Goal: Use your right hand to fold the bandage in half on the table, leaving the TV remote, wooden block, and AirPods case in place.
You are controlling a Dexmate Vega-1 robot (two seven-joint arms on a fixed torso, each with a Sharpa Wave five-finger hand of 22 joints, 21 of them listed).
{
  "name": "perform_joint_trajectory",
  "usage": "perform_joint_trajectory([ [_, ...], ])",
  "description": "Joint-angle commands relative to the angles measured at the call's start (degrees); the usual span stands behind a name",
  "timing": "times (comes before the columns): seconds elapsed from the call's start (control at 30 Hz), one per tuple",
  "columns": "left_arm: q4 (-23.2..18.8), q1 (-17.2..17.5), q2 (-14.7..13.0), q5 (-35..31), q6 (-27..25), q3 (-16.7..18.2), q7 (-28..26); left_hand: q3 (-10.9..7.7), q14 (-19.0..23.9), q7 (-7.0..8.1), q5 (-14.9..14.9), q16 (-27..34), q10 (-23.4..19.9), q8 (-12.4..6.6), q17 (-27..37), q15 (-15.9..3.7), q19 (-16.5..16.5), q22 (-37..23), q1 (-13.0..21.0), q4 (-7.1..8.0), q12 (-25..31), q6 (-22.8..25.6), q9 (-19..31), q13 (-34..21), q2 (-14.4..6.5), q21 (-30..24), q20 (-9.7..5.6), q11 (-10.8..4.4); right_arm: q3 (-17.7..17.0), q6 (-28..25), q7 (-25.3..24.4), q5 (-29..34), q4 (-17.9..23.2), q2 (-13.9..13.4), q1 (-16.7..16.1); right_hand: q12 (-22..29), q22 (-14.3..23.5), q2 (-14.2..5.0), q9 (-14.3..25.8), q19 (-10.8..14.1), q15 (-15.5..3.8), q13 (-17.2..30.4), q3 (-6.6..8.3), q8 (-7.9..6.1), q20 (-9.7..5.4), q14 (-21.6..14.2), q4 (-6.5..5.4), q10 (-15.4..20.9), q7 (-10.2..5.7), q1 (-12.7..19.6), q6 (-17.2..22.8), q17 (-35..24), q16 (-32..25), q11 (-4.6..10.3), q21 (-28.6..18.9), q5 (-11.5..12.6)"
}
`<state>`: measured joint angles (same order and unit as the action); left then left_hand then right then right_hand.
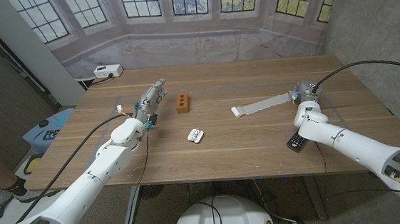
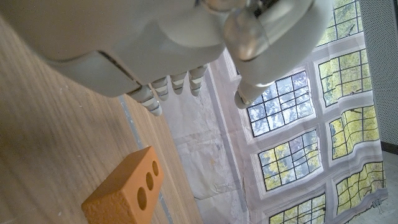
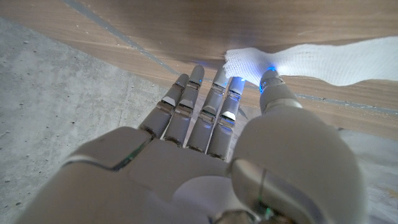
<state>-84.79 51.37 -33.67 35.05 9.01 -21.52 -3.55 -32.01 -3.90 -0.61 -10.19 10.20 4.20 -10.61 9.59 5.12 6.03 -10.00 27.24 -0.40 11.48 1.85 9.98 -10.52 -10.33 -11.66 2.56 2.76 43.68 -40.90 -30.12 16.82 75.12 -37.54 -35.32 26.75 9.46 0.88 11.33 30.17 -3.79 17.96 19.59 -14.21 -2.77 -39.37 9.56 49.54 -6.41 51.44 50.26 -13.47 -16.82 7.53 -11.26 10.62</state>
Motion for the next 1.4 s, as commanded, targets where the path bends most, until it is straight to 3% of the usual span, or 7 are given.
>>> perform_joint_trajectory([
  [0.03,1.4,-0.9,0.5,0.2,0.3,-0.4,0.9,-0.24,0.3,-0.04,-0.3,0.1,-0.5,-0.41,0.2,0.21,0.3,-0.2,0.3,-0.36,0.4,0.8,0.3,-0.3,-0.5,0.1,0.41,0.04,0.2,-0.2,-2.1,0.8,-0.9,1.0,0.0,0.5,0.2,-0.16,0.2,0.8,-8.78,0.3,-0.19,-0.29,-4.06,-1.0,-0.16,0.8,-0.18,0.8,0.9,-0.3,-0.6,0.25,0.0,0.2],
  [0.6,2.1,-1.0,0.9,0.4,0.4,-0.4,0.9,-0.28,0.5,-0.2,-0.4,0.2,-1.0,-0.53,0.2,0.27,0.4,-0.2,0.4,-0.48,0.6,1.6,0.3,-0.3,-0.4,0.1,0.43,0.06,0.4,-0.1,-3.6,1.0,-1.5,1.7,0.0,1.8,0.2,-0.45,0.3,1.6,-8.98,0.9,-0.18,-0.69,-4.29,-2.8,-0.1,2.8,-0.43,2.0,3.2,-0.7,-1.2,0.6,-0.1,0.3],
  [0.97,1.7,-0.6,0.9,0.4,0.3,-0.3,0.3,-0.34,0.8,-0.18,-0.4,0.3,-1.3,-0.52,0.2,0.27,0.5,-0.2,0.5,-0.56,0.6,2.1,0.3,-0.3,-0.5,0.0,0.56,0.1,0.1,0.3,-5.2,1.0,-1.8,2.1,-0.7,3.1,0.3,-0.62,0.3,3.4,-9.43,1.2,0.14,-1.32,-4.8,-5.3,0.47,5.5,-0.89,4.8,6.1,-1.1,-2.1,1.13,-0.5,0.5],
  [1.4,1.5,-0.5,1.1,0.3,0.3,-0.4,0.1,-0.48,1.2,-0.19,-0.4,0.3,-1.8,-0.52,0.2,0.25,0.8,-0.2,0.6,-0.69,0.8,2.6,0.3,-0.3,-0.5,0.0,0.67,-0.07,0.0,0.4,-7.2,1.5,-2.0,2.3,-1.1,4.0,0.3,-0.98,0.6,4.9,-9.6,1.1,-0.14,-2.01,-5.52,-8.0,0.23,7.8,-1.1,7.0,8.5,-1.7,-3.2,1.64,-0.6,0.4],
])
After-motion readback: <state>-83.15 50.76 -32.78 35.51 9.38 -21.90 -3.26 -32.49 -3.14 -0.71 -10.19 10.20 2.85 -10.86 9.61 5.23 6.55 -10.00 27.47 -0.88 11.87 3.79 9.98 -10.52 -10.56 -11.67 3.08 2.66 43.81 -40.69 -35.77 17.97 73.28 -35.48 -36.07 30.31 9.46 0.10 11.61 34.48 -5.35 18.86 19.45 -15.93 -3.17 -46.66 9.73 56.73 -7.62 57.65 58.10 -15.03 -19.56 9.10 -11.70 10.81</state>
